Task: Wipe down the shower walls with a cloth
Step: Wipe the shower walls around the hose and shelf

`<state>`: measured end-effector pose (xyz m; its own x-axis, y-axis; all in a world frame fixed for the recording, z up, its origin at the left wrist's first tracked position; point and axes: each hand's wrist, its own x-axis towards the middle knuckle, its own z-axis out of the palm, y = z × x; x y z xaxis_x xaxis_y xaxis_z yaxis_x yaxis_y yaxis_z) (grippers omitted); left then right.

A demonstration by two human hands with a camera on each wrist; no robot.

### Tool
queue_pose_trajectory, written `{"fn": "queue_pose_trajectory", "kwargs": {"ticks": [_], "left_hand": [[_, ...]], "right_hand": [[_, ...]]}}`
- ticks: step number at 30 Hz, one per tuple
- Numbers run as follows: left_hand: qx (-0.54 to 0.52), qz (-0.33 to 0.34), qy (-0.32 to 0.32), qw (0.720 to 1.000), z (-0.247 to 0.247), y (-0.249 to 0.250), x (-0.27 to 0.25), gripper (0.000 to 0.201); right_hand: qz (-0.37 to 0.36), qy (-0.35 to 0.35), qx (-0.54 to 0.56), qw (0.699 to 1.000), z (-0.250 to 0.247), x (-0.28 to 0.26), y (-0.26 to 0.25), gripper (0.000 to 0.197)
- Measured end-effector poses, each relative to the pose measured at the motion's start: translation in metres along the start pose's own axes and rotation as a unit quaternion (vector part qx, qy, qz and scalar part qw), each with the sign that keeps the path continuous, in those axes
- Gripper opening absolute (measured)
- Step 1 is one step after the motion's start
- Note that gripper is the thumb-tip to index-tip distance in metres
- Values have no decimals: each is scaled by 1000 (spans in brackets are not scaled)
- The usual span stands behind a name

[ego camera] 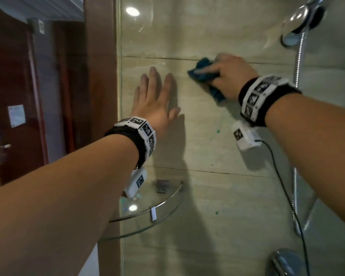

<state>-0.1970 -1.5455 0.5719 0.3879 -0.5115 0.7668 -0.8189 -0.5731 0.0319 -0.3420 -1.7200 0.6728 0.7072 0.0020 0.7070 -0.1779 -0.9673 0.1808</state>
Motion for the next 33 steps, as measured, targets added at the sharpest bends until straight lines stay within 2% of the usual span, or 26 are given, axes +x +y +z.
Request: {"fn": "queue_pose_trajectory", "kwargs": {"ticks": [3,5,13,18,24,33], "left_hand": [[-10,-2,44,999,4,8,17,80],[-18,-18,74,997,12,13,26,78],[16,-42,156,987,44,14,33,77],[24,-35,164,986,49,12,34,77],[28,-39,161,986,49,14,31,78],[18,-65,162,984,52,21,29,78]], "right_hand": [[62,73,83,992,-29,8,28,34],[70,90,121,986,-35,7,34,32],[49,84,155,983,-37,6,39,32],[36,78,72,994,-29,1,47,34],[42,53,48,997,-18,-6,56,40],[35,5,106,994,26,-57,42,52]]}}
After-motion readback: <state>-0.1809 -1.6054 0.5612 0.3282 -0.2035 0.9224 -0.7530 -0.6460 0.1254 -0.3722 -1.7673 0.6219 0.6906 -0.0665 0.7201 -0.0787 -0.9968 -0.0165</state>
